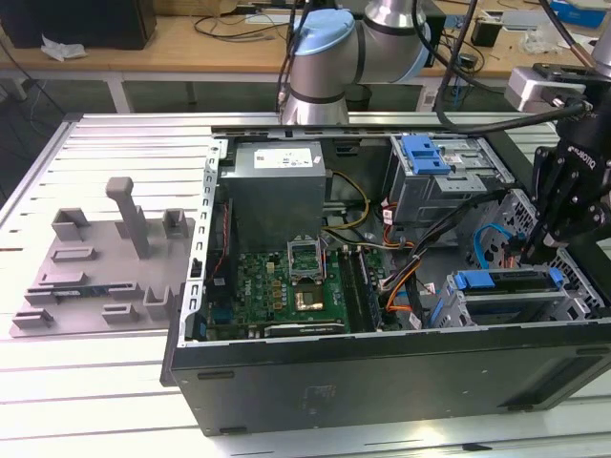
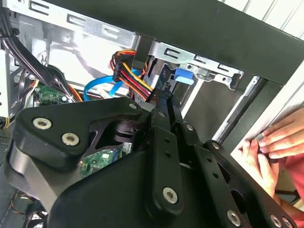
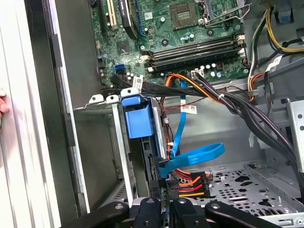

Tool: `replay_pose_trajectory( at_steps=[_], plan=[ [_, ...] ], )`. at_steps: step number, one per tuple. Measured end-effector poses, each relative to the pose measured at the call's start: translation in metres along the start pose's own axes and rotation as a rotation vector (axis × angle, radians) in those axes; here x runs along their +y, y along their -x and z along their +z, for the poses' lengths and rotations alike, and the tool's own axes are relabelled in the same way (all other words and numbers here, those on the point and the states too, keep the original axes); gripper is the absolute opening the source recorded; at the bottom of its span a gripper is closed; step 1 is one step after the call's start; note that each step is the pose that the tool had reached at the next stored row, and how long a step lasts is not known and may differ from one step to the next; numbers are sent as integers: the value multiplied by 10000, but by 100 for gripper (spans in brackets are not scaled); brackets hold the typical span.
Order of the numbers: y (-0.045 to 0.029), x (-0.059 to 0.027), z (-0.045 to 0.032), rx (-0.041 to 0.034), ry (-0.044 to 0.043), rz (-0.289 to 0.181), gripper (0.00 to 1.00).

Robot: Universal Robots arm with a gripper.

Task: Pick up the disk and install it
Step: 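Insert the first disk wire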

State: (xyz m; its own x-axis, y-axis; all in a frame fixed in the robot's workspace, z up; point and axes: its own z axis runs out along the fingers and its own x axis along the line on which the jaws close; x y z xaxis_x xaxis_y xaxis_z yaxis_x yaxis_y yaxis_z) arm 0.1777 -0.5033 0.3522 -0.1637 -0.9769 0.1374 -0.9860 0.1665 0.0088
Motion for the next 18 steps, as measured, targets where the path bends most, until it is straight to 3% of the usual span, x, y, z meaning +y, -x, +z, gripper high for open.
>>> replay_pose_trajectory(
  at_steps=[1,7,9,18],
  plan=[
    [-7,1,1,-33,-5,-24,16],
    [-101,20,15,-388,-61,-269,16],
    [-115,24,16,-467,-74,-290,16],
    [-117,26,17,-488,-77,-302,16]
  ],
)
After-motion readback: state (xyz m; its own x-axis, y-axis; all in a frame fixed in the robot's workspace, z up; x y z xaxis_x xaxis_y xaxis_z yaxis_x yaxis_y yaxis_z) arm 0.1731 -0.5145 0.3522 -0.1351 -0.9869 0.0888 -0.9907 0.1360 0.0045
